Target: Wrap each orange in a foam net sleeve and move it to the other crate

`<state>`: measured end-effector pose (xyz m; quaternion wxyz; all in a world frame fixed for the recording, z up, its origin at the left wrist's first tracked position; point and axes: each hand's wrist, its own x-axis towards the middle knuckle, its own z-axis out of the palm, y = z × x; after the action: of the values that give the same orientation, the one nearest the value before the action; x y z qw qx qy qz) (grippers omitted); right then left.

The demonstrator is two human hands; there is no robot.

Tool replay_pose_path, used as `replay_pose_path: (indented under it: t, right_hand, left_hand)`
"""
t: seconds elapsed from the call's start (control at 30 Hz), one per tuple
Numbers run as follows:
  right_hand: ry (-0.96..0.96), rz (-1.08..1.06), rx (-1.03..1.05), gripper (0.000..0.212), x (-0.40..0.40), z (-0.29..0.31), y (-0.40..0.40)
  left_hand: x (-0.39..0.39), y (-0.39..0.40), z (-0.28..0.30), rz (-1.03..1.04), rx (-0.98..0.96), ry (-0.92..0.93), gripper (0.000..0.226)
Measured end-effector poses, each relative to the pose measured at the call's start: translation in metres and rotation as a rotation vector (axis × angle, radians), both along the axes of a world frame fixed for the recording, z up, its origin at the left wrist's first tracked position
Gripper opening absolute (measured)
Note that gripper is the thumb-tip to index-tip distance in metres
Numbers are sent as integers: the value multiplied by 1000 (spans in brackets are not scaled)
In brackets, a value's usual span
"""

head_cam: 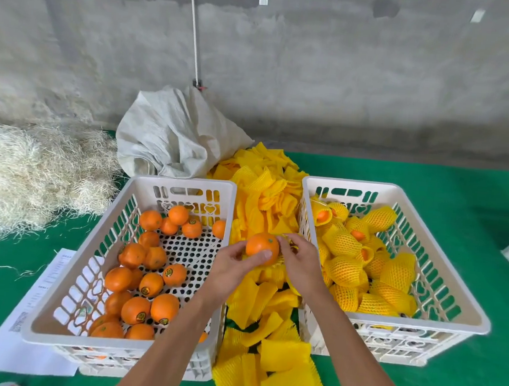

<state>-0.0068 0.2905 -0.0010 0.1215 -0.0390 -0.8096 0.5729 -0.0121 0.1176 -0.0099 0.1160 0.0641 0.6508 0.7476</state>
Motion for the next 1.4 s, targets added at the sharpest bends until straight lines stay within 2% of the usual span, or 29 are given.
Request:
replay_pose_path:
  t: [0.17, 0.37, 0.47, 0.6, 0.7, 0.77, 0.83, 0.9, 1.13, 1.27, 1.33, 1.4]
  right_hand:
    - [229, 15, 508, 28, 8, 18, -5]
    - [293, 53, 772, 30, 19, 23, -12]
    - [247, -17, 735, 28, 19, 17, -8]
    - [144, -43, 576, 34, 14, 15, -6]
    - [129, -77, 594, 36, 12, 19, -7]
    - [123, -87, 629, 36, 10, 22, -8]
    - [144, -62, 647, 35, 10, 23, -10]
    - [197, -10, 648, 33, 12, 23, -13]
    - [373, 21, 670, 38, 12, 15, -20]
    - [248, -46, 571, 39, 9, 10, -28]
    - [124, -84, 442, 48, 9, 11, -25]
    - [80, -64, 387, 48, 9, 12, -23]
  left_hand:
    - [-7, 6, -4, 64, -235, 60, 61]
    - [-11, 10, -15, 94, -280, 113, 50]
    - [-9, 13, -14, 52, -354, 160, 55]
    - [-5, 10, -12, 13, -178, 104, 45]
    - [-2, 9, -10, 78, -85, 113, 47]
    - [0, 10, -7, 105, -54, 92, 57]
    - [0, 9, -7, 92, -122, 109, 72]
    - [1, 8, -9, 47, -164, 164, 76]
    - [0, 6, -7, 91, -108, 211, 49]
    - [1, 8, -7, 116, -113, 189, 43]
    - [1, 6, -6, 159, -25, 129, 52]
    - [0, 4, -5, 186, 45, 79, 65]
